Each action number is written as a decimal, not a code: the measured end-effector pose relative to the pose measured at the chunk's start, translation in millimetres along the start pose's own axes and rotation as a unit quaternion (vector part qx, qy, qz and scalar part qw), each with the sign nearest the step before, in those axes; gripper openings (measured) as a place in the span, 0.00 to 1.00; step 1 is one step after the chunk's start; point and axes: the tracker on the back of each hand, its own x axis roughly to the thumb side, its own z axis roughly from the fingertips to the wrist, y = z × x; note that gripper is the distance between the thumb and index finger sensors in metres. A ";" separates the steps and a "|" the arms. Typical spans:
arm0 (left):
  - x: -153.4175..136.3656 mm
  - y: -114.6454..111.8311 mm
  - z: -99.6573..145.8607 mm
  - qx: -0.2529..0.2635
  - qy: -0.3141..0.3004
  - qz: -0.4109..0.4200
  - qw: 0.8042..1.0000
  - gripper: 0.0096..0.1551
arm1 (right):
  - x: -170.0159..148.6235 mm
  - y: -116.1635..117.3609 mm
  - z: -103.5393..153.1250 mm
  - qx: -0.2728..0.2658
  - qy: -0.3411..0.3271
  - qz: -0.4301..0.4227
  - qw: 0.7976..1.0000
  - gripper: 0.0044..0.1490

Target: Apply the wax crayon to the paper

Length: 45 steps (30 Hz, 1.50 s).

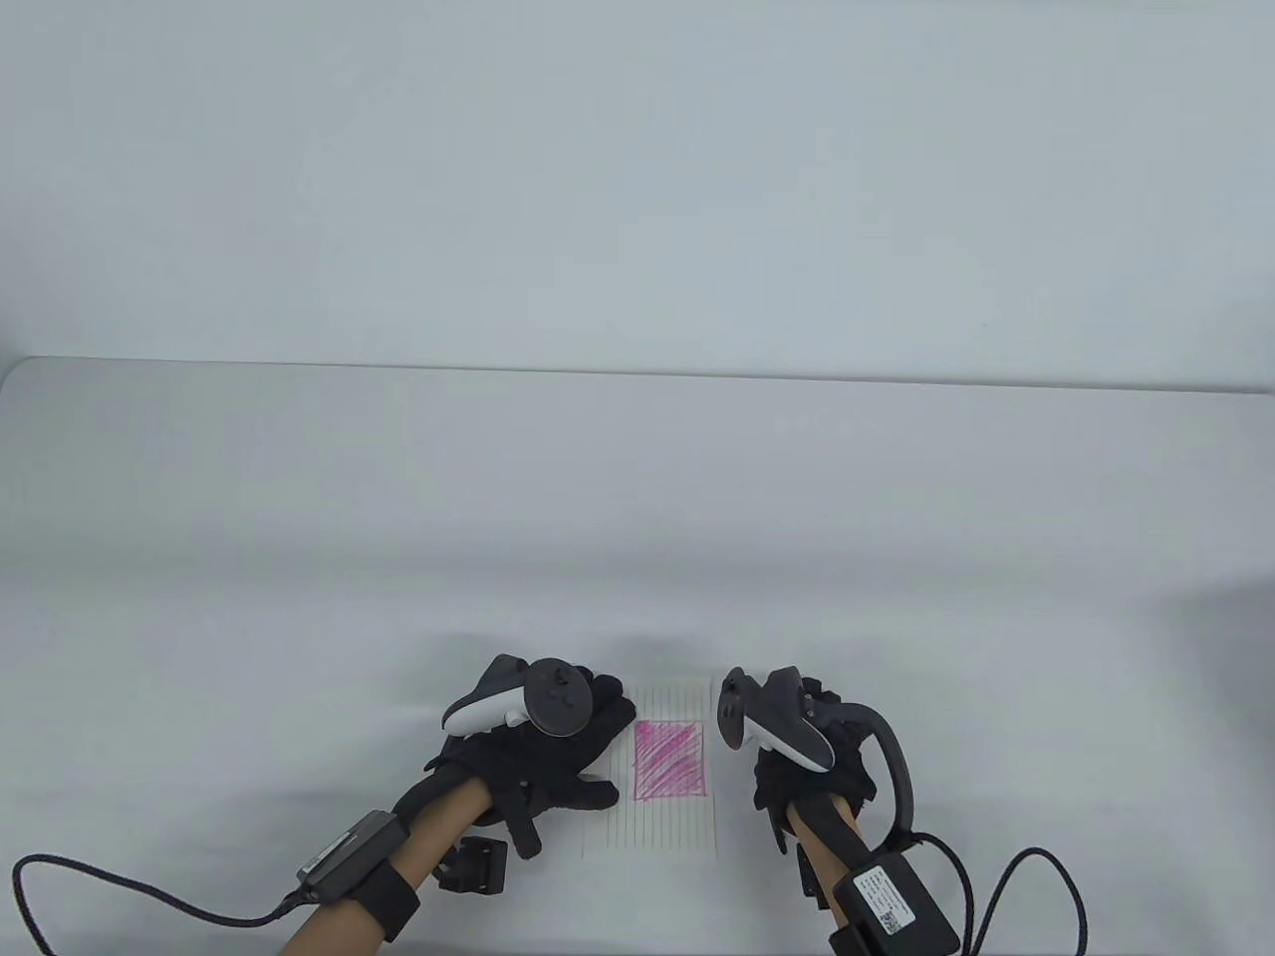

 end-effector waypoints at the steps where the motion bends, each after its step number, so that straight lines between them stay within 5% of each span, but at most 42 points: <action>1: 0.0 0.0 0.0 0.001 0.000 0.000 1.000 0.51 | -0.4 -0.1 -0.6 0.011 -0.003 -0.008 1.000 0.43; 11: -0.2 -0.6 0.2 0.024 -0.005 0.002 1.000 0.52 | 3.8 4.4 -5.2 0.112 -0.004 -0.014 0.994 0.45; 22: 1.3 8.2 12.8 0.084 -0.046 0.032 0.995 0.51 | -5.7 -2.6 -2.4 0.092 -0.008 -0.030 0.995 0.45; 28: 6.4 41.3 57.8 0.235 -0.099 0.064 0.965 0.48 | -32.7 -36.2 22.7 -0.092 -0.018 -0.110 0.990 0.45; 32: 8.8 62.7 101.4 0.364 -0.115 0.059 0.922 0.44 | -55.0 -57.3 48.3 -0.262 -0.040 -0.178 0.948 0.44; 37: 1.8 72.3 130.9 0.470 -0.077 0.046 0.878 0.38 | -75.7 -59.2 55.1 -0.405 -0.069 -0.229 0.882 0.45; 39: -3.9 73.1 133.8 0.479 -0.051 0.045 0.875 0.38 | -82.3 -55.5 48.1 -0.424 -0.056 -0.221 0.876 0.46; 45: -26.2 65.9 118.7 0.449 0.006 0.050 0.892 0.40 | -87.6 -40.7 22.6 -0.365 -0.032 -0.207 0.907 0.48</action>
